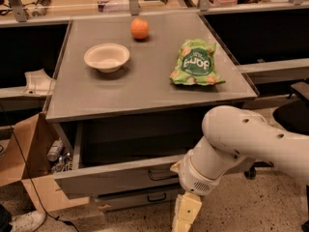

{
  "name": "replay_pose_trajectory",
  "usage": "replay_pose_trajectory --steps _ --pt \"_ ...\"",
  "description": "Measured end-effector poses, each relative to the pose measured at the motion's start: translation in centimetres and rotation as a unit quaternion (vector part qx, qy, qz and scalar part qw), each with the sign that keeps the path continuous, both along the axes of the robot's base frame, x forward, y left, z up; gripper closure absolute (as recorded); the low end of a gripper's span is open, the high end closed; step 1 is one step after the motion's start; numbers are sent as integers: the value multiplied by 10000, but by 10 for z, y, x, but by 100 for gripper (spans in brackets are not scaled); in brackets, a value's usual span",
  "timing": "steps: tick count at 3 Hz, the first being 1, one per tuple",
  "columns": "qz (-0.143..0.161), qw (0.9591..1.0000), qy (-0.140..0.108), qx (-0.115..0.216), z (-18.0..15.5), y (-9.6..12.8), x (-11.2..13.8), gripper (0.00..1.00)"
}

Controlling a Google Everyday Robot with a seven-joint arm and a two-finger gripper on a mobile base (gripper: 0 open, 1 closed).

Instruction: Open top drawer

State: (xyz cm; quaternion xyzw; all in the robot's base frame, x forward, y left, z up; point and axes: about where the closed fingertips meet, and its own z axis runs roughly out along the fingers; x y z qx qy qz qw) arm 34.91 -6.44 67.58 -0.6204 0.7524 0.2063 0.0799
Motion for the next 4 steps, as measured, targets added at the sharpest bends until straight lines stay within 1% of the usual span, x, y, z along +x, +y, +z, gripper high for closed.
replay_pose_trajectory --steps 1,2,3,4 --pt "-19 10000 46 3 5 -4 -12 0" --pt "-20 10000 44 3 5 -4 -12 0" --pt "-82 9999 -124 86 20 -10 -12 0" --pt "-77 9999 -124 87 20 -10 -12 0"
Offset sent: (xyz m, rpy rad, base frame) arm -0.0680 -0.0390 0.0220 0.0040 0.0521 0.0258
